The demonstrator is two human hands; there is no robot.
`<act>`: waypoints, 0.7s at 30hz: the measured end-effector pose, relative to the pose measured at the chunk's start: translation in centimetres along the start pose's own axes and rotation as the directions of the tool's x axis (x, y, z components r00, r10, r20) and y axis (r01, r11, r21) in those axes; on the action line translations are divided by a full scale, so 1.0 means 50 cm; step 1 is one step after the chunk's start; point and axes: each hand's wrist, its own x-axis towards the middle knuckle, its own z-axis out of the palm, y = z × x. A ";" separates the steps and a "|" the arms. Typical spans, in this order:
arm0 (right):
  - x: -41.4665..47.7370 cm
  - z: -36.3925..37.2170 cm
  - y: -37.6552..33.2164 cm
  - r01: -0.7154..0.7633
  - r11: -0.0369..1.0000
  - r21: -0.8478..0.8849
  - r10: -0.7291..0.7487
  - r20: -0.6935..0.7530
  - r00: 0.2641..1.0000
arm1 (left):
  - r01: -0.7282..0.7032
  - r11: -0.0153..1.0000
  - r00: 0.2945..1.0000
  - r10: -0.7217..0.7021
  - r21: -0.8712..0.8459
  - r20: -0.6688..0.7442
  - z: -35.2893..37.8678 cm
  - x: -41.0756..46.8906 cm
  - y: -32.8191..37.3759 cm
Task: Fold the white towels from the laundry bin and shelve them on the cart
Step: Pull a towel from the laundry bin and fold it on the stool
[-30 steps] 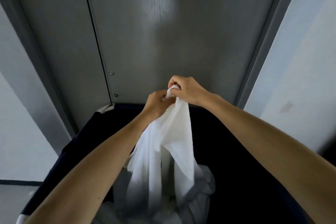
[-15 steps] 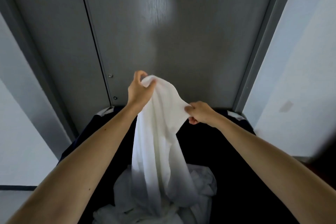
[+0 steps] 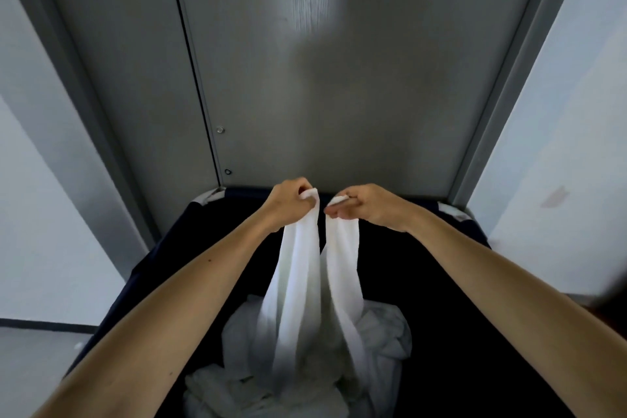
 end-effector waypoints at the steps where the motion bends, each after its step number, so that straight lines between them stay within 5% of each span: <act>1: 0.000 0.003 -0.003 0.005 0.997 -0.079 -0.009 -0.050 0.999 | -0.003 0.999 1.000 0.002 -0.032 -0.022 0.002 -0.002 -0.006; 7: 0.009 0.025 -0.015 0.128 0.822 -0.555 -0.190 -0.056 0.980 | -0.187 0.980 0.981 0.183 -0.061 -0.072 0.013 -0.027 -0.011; 12: 0.011 0.050 -0.002 0.216 0.944 -0.249 -0.282 -0.273 0.920 | -0.142 0.958 0.967 0.080 -0.249 -0.241 0.034 -0.050 -0.017; 16: 0.012 0.062 -0.009 0.193 0.979 0.063 -0.152 -0.405 0.902 | -0.092 0.902 0.937 -0.066 -0.421 -0.344 0.059 -0.057 -0.013; 21: 0.019 0.082 -0.029 0.188 0.959 0.212 -0.067 -0.474 0.878 | -0.111 0.816 0.908 -0.149 -0.567 -0.392 0.082 -0.065 0.012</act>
